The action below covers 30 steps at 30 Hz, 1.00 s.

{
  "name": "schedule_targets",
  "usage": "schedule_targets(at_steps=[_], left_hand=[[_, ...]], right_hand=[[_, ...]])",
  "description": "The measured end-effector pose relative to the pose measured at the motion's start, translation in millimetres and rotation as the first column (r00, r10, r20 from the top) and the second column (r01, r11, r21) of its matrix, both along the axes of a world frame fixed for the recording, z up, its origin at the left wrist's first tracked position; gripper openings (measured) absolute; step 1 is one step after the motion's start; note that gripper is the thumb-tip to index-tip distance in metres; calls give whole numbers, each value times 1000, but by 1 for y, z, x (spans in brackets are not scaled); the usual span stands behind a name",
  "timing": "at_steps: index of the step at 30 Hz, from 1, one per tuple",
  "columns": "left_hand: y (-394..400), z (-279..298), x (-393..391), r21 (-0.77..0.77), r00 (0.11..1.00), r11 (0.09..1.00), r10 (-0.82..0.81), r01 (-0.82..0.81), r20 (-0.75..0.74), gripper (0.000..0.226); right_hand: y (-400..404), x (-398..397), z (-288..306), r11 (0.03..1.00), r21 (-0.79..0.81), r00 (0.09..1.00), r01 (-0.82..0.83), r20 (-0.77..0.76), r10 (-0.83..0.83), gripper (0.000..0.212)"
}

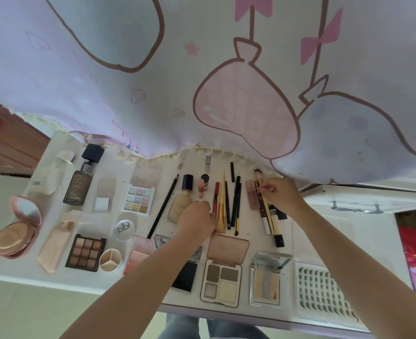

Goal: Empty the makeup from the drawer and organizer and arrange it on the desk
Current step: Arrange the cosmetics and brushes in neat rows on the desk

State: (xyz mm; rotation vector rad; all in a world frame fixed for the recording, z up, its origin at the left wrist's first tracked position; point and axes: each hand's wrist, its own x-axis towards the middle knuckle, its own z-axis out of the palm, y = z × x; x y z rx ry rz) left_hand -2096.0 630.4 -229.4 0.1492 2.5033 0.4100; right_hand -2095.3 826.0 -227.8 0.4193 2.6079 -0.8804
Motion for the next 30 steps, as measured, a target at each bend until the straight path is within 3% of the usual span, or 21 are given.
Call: schedule_targets(at_steps=[5, 10, 14, 16, 19, 21, 23, 27, 30], left_hand=[[-6, 16, 6, -148, 973, 974, -190, 171, -128, 34], [-5, 20, 10, -167, 961, 962, -239, 215, -140, 31], [-6, 24, 14, -131, 959, 967, -237, 218, -154, 32], [-9, 24, 16, -94, 964, 975, -216, 203, -157, 33], [-14, 26, 19, -32, 970, 986, -169, 166, -177, 31], [-16, 30, 20, 2, 971, 988, -152, 155, -183, 31], [-17, 34, 20, 51, 974, 985, -152, 163, -170, 31], [-13, 43, 19, 327, 999, 945, -2, 14, -37, 29], [-6, 54, 21, 552, 980, 811, 133, -193, 148, 32]], right_hand=[[5, 24, -9, 984, 174, 999, -44, 19, 42, 20], [-26, 22, -14, 937, 343, 995, -72, -43, 92, 32], [-41, 14, -16, 932, 361, 998, -21, -49, 41, 13], [-41, 11, -17, 954, 298, 999, 33, -29, -25, 14], [-35, 9, -17, 979, 71, 980, 189, 46, -193, 33], [-28, 13, -11, 958, -75, 961, 275, 60, -271, 22], [-20, 22, 0, 912, -237, 942, 334, 57, -330, 24], [-12, 51, 36, 852, -470, 960, 231, -31, -277, 16], [-14, 66, 52, 839, -522, 972, 152, -77, -224, 23]])
